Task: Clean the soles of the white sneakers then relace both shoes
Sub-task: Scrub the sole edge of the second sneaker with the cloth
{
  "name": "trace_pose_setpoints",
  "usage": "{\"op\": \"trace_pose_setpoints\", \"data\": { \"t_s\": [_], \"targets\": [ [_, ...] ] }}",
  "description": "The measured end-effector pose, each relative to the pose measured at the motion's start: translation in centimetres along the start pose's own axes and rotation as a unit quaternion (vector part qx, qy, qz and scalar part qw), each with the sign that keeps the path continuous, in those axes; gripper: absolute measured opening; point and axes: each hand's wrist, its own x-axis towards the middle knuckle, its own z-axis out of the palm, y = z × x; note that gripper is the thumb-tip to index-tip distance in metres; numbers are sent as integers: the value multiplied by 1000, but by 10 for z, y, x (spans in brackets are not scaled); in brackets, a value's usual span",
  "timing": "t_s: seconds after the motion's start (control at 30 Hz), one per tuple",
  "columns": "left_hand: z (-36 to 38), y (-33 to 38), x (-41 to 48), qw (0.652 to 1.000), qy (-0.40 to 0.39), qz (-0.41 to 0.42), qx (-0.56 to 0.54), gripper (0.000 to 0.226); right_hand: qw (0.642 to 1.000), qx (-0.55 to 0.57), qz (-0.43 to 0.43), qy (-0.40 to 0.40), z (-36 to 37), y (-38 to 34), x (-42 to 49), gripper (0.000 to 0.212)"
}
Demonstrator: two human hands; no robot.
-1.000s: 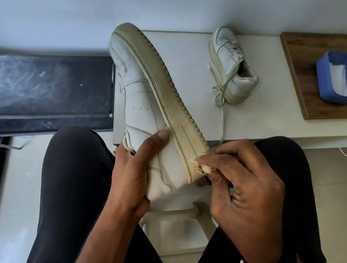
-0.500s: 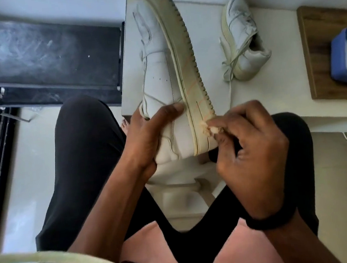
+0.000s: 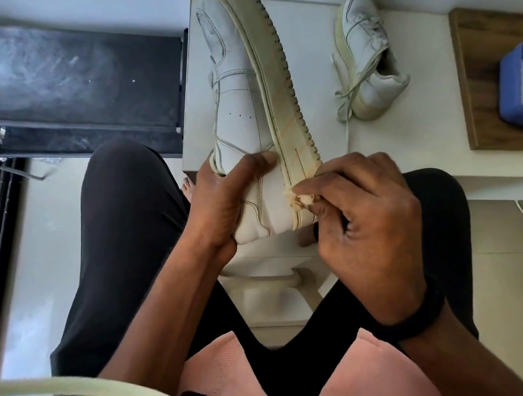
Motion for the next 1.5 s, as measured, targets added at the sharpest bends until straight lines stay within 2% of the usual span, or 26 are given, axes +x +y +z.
{"op": "trace_pose_setpoints", "data": {
  "t_s": [0.23, 0.53, 0.8, 0.93, 1.07, 1.13, 1.37, 1.5],
  "targets": [
    [-1, -5, -1, 1000, 9, -18, 9, 45, 999, 6, 39, 19, 4, 6, 6, 18],
    [2, 0, -4, 999, 6, -21, -29, 44, 996, 16, -51, -65, 3, -9, 0, 23],
    [1, -3, -2, 1000, 18, -17, -10, 45, 999, 19, 32, -28, -4, 5, 22, 19],
    [0, -4, -2, 1000, 20, -16, -13, 41, 1000, 4, 2, -21, 1, -2, 17, 16],
    [-1, -3, -4, 1000, 9, -14, -18, 31, 997, 5, -43, -61, 4, -11, 4, 24],
    [-1, -3, -3, 1000, 9, -12, -12, 31, 997, 24, -34, -68, 2, -9, 6, 23],
    [-3, -7, -1, 1000, 11, -6, 15, 45, 999, 8, 44, -4, -3, 4, 32, 15],
    [-6, -5, 0, 1000, -12, -19, -6, 47, 1000, 11, 22, 1, 0, -2, 24, 14]
  ]
}}
